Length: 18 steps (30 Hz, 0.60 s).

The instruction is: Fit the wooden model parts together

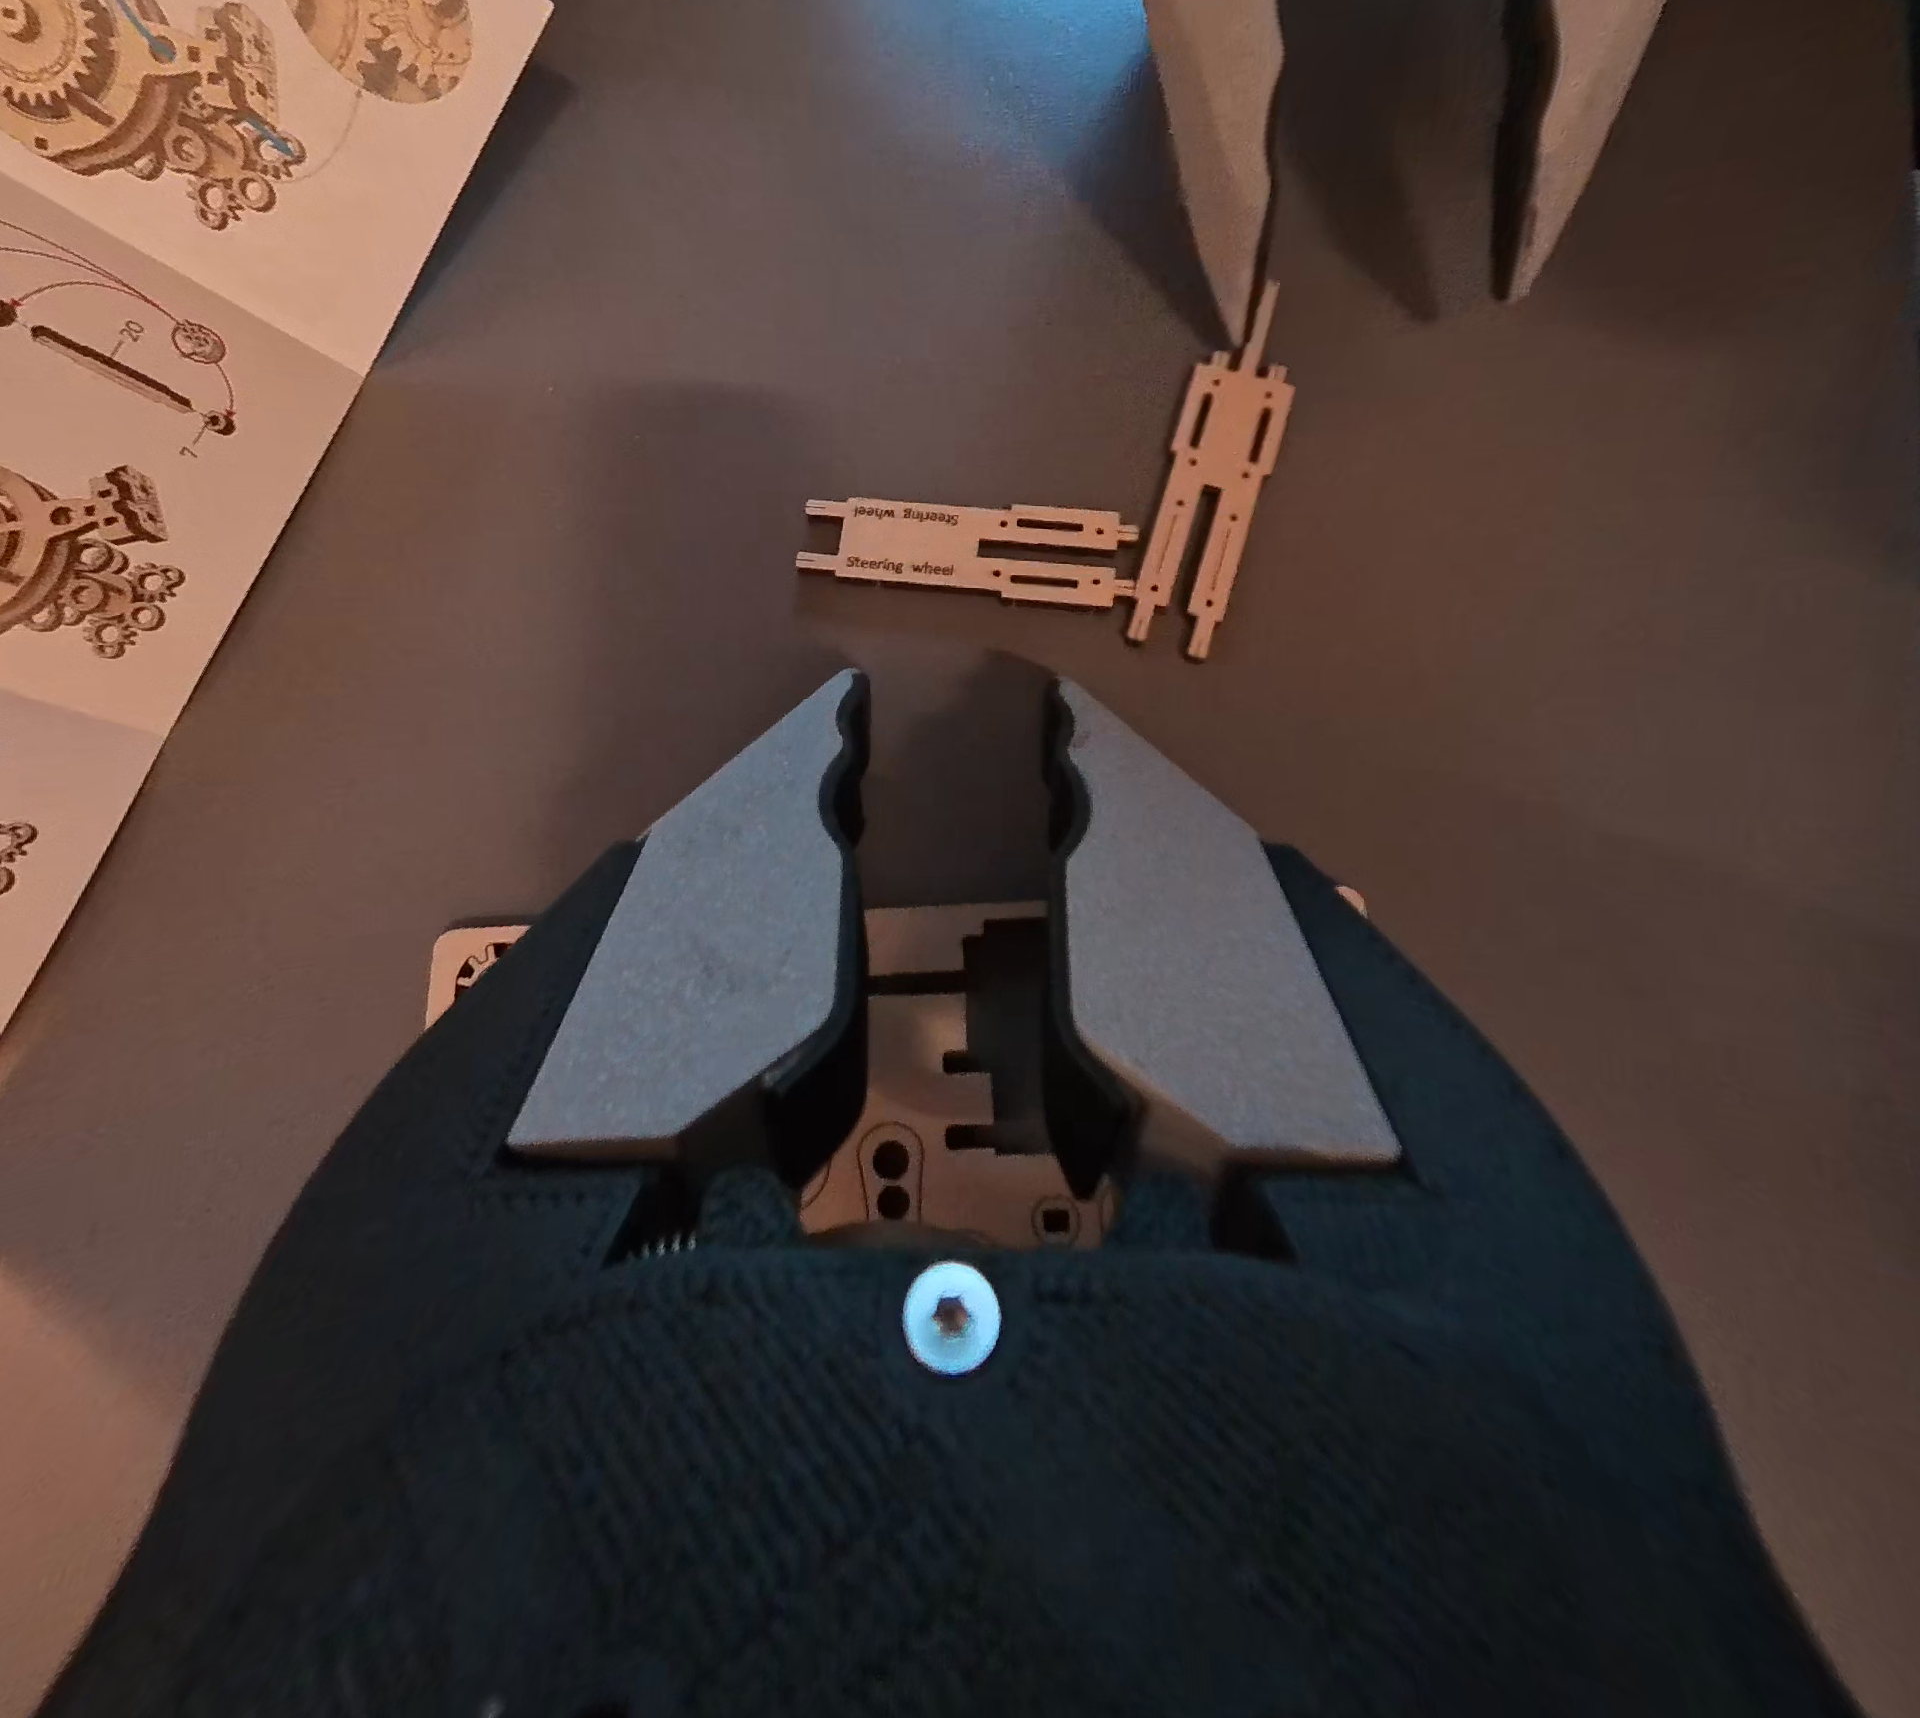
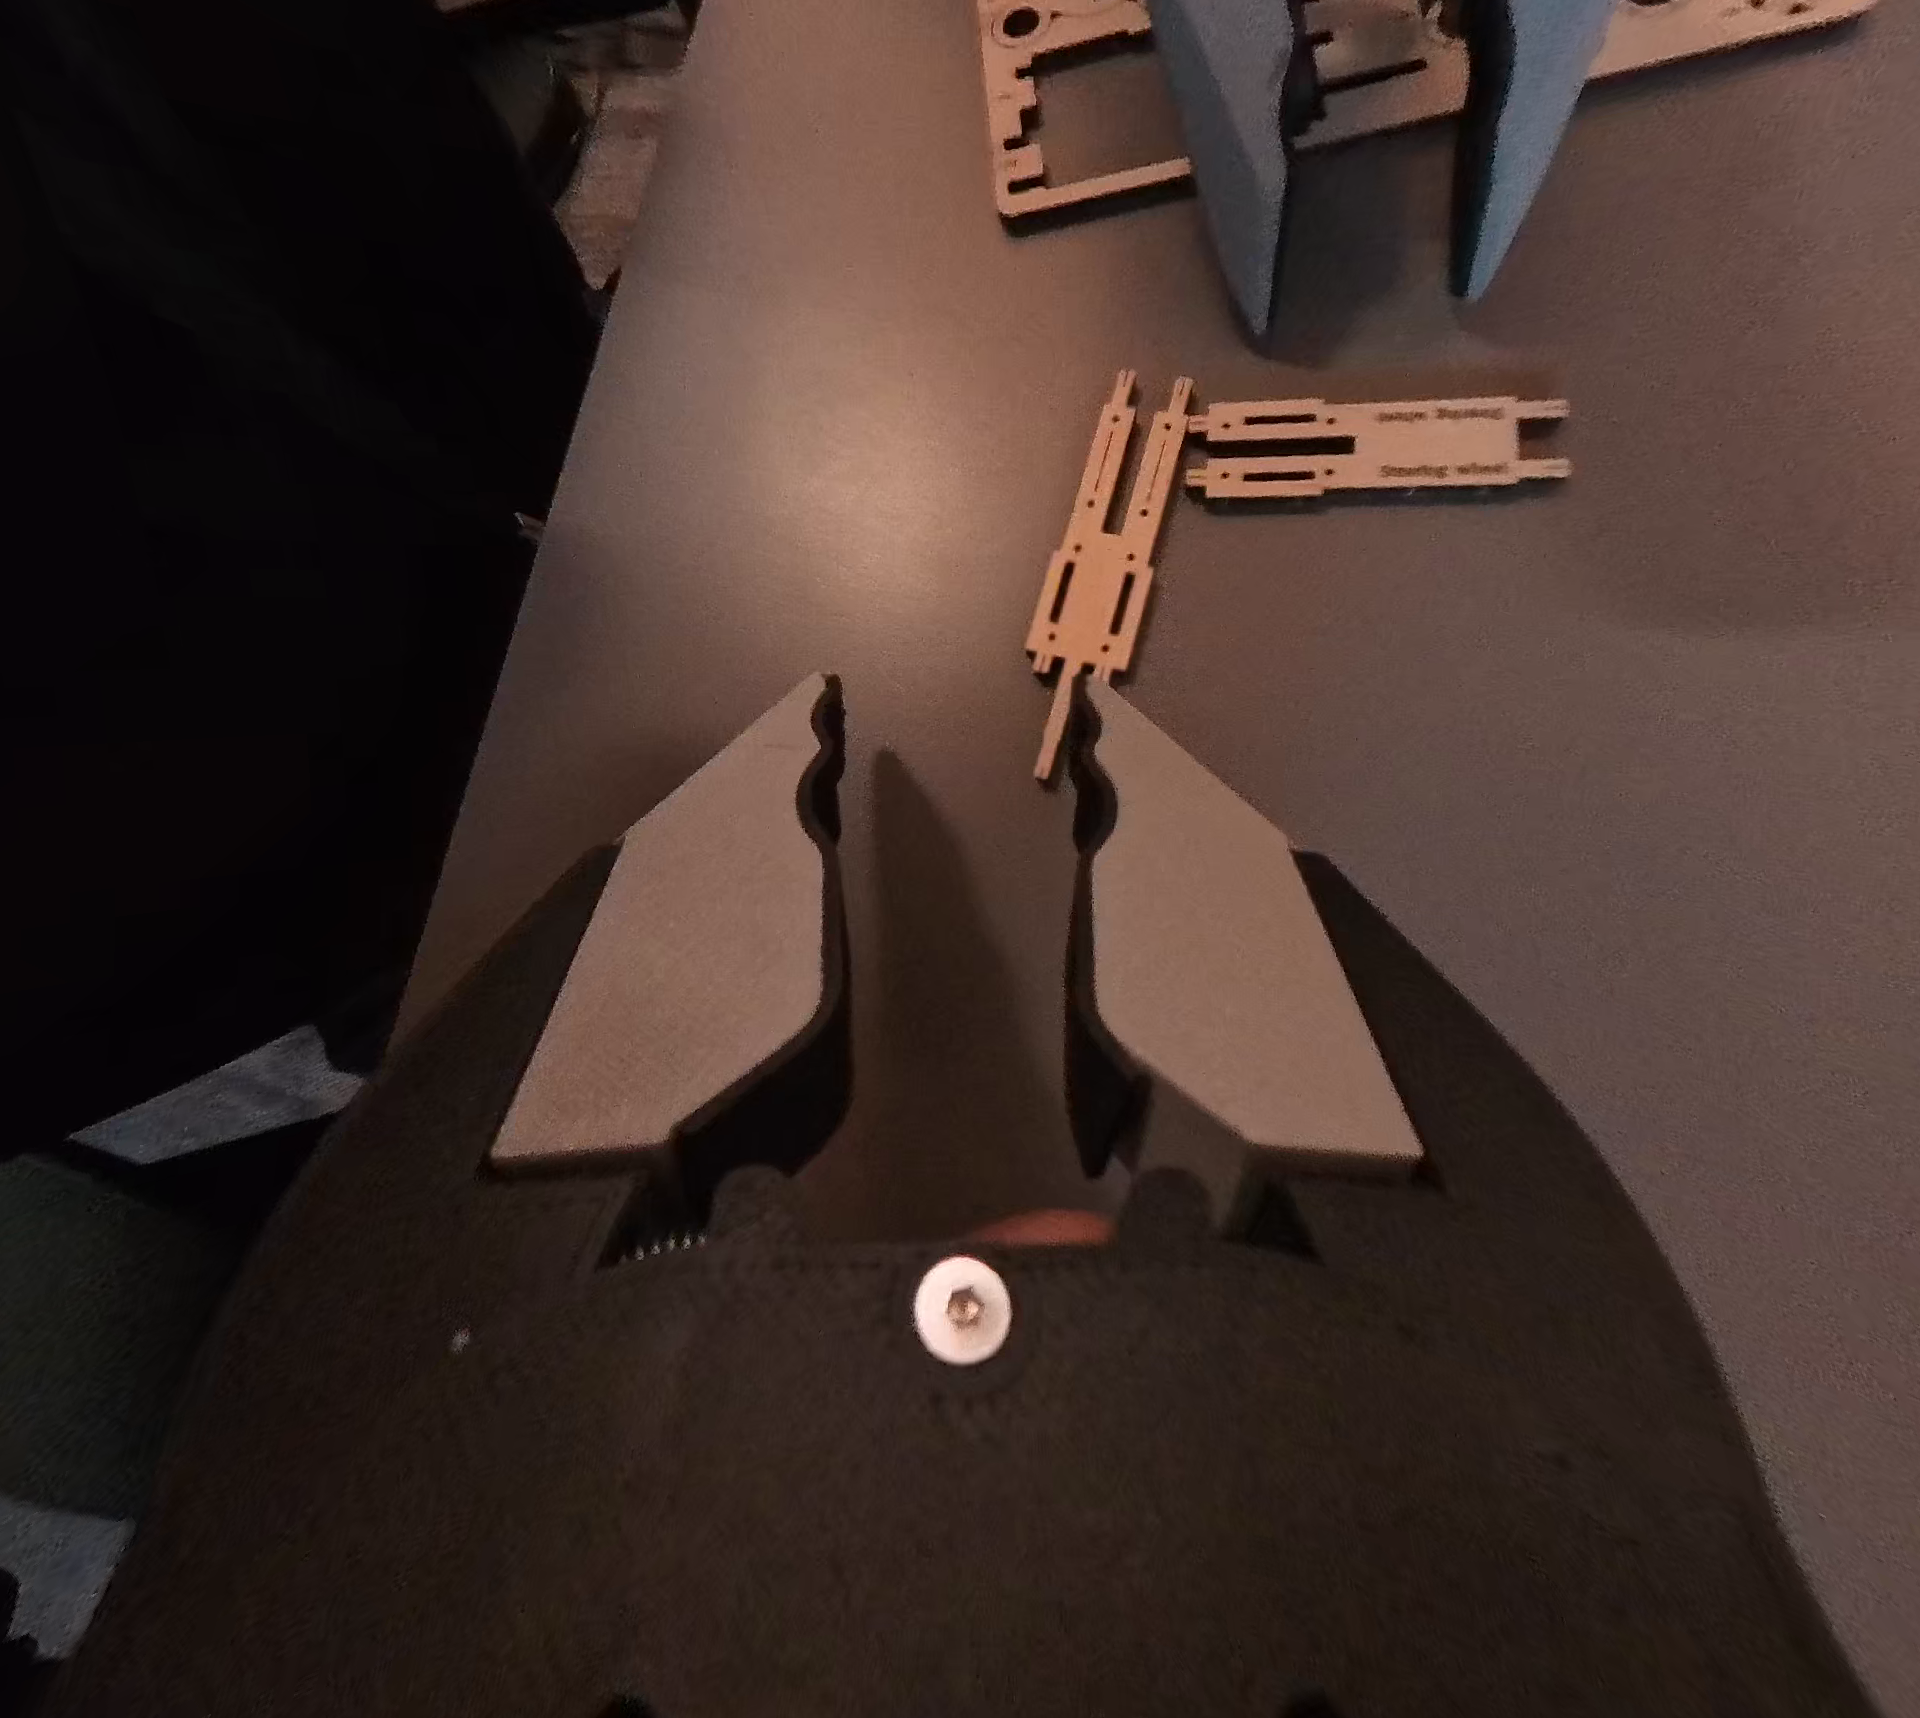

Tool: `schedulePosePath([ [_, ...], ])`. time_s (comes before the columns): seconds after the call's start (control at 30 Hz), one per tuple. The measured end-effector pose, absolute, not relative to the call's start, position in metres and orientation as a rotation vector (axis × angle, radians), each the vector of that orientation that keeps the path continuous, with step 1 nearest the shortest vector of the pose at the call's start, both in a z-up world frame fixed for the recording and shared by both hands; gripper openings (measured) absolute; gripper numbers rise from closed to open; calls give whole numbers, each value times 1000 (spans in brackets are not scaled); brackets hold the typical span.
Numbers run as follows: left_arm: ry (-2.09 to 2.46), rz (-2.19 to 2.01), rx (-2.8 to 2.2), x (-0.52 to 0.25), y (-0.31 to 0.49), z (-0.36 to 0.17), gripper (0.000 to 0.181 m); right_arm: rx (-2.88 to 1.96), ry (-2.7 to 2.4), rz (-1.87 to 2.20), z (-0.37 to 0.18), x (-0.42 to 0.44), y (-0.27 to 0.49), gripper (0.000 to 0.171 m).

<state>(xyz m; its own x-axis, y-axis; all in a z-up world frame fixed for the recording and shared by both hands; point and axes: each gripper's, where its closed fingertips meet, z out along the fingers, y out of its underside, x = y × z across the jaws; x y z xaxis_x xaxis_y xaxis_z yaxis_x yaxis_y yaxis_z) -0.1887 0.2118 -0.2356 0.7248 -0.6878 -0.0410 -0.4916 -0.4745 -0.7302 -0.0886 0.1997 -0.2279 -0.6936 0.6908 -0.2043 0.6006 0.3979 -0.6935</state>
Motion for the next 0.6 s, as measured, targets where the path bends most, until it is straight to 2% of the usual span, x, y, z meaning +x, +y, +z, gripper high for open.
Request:
schedulePosePath([
  [0.3,946,-189,-2154,-194,215,-232,28,-1289,-2321,1141,-219,-114,221,44],
  [0.43,973,-260,-2094,-183,214,-216,28,-1288,-2334,1083,-228,-116,214,47],
  [0.6,1107,-278,-2140,-183,208,-218,27,-1253,-2385,1011,-235,-111,205,40],
])
